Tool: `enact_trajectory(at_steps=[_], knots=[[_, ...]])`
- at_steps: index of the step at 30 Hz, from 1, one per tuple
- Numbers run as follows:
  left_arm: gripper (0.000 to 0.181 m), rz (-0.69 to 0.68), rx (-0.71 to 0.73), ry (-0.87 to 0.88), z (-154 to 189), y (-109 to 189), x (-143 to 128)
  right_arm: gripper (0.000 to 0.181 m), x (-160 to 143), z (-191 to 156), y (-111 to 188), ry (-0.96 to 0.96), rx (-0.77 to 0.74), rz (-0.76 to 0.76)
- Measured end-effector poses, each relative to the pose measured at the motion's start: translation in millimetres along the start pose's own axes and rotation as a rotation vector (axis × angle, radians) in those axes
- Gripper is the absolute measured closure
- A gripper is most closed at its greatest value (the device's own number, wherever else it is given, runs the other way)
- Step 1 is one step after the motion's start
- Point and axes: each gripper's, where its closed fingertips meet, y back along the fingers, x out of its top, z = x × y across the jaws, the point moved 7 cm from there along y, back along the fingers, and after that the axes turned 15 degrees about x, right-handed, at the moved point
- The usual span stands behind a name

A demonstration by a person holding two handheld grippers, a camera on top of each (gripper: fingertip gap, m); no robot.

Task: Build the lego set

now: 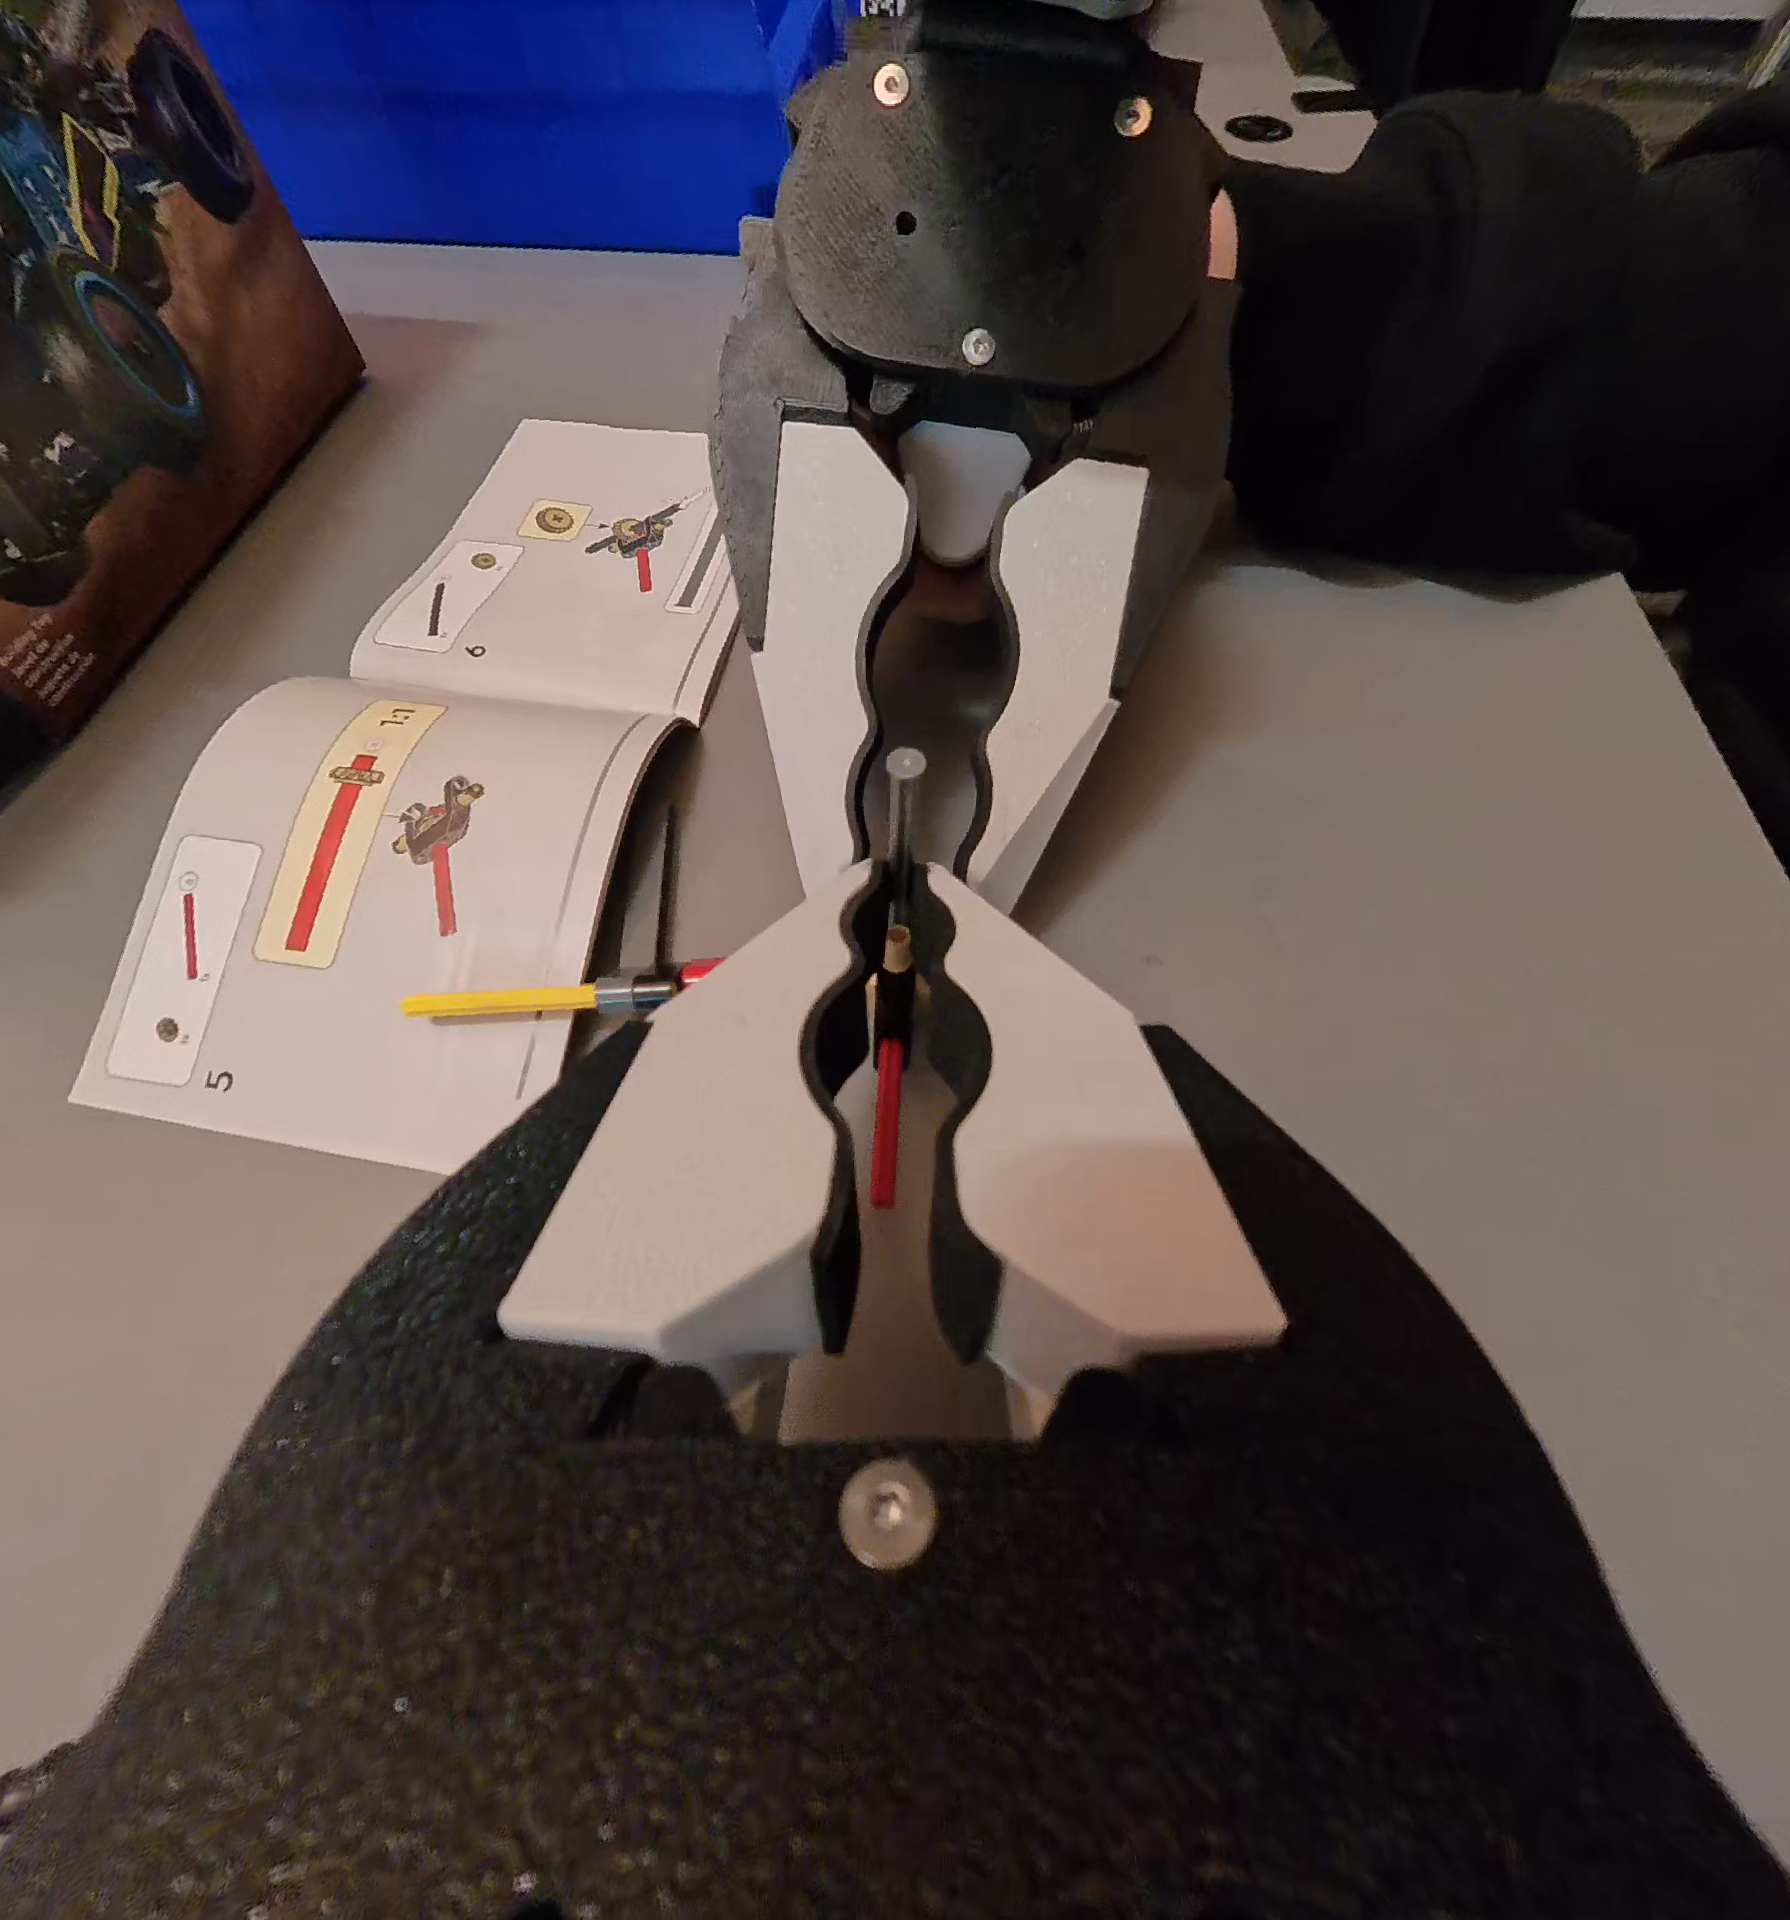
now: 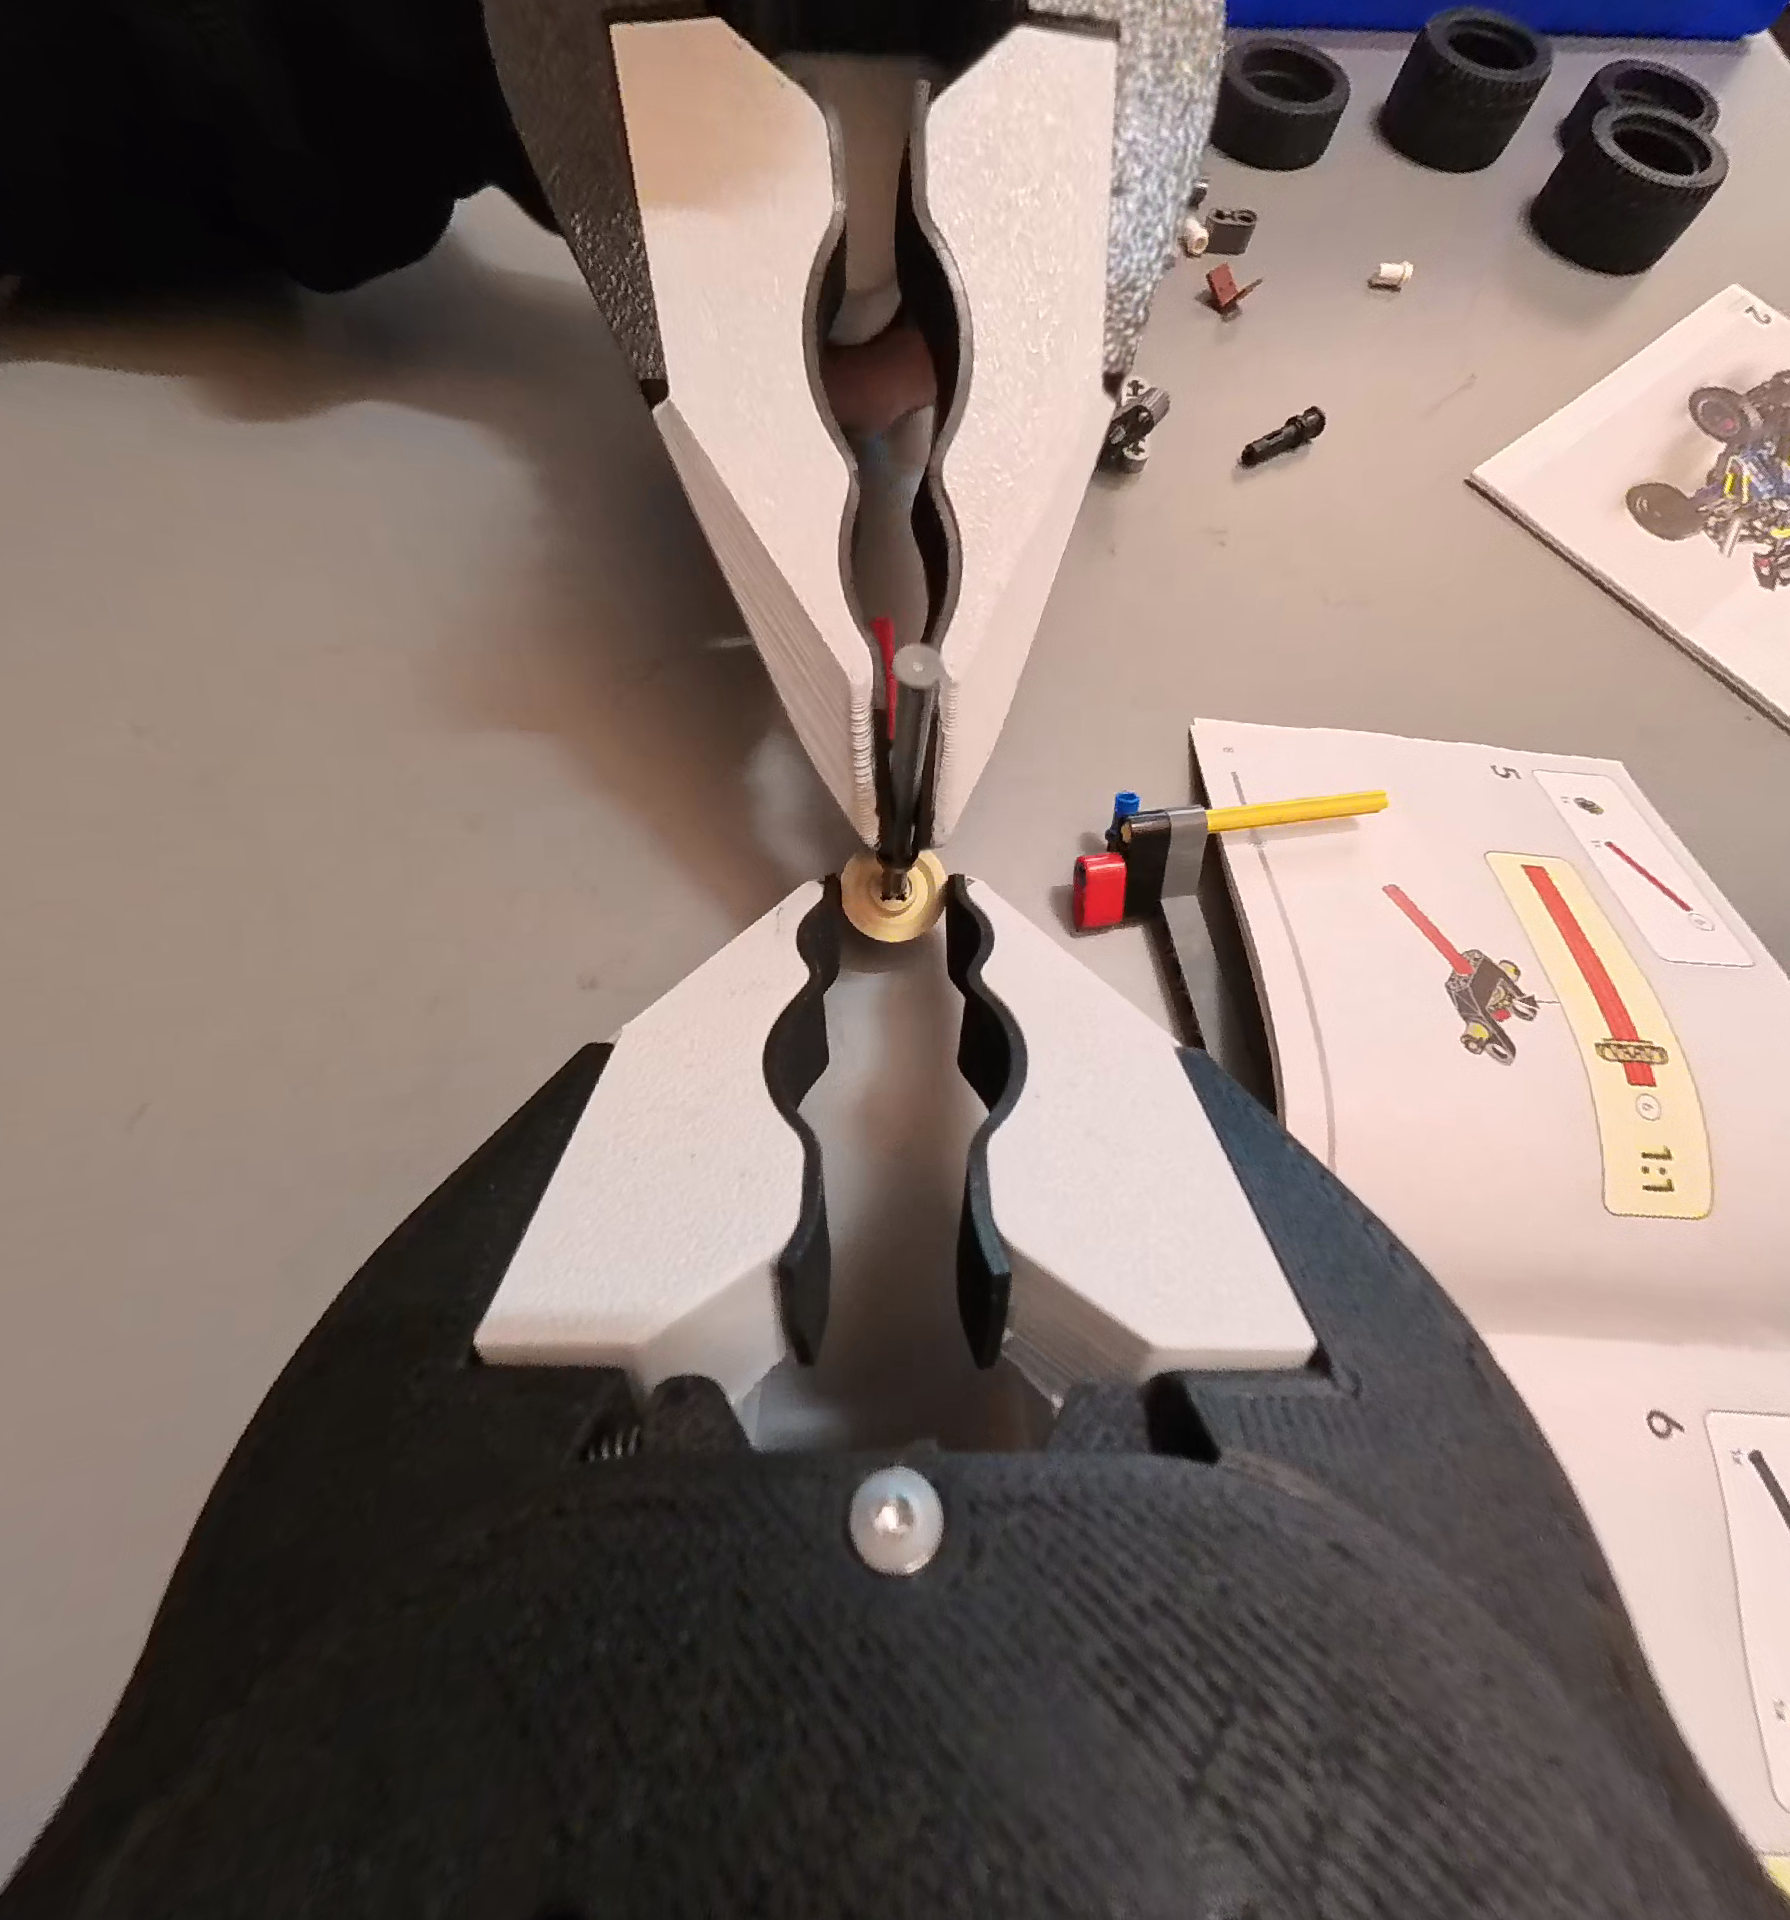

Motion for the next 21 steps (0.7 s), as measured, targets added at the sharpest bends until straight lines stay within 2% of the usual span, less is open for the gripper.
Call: enact_trajectory(at_steps=[1, 21], knots=[[0.180, 0.001, -0.006, 0.004, -0.1, -0.1, -0.4, 0.163, 0.2, 0.1, -0.5, 0.001, 0.001, -0.001], [0.180, -0.006, -0.134, -0.006, -7.0, -1.6, -1.5, 0.162, 2.3, 1.3, -3.8, 0.001, 0.023, -0.003]])
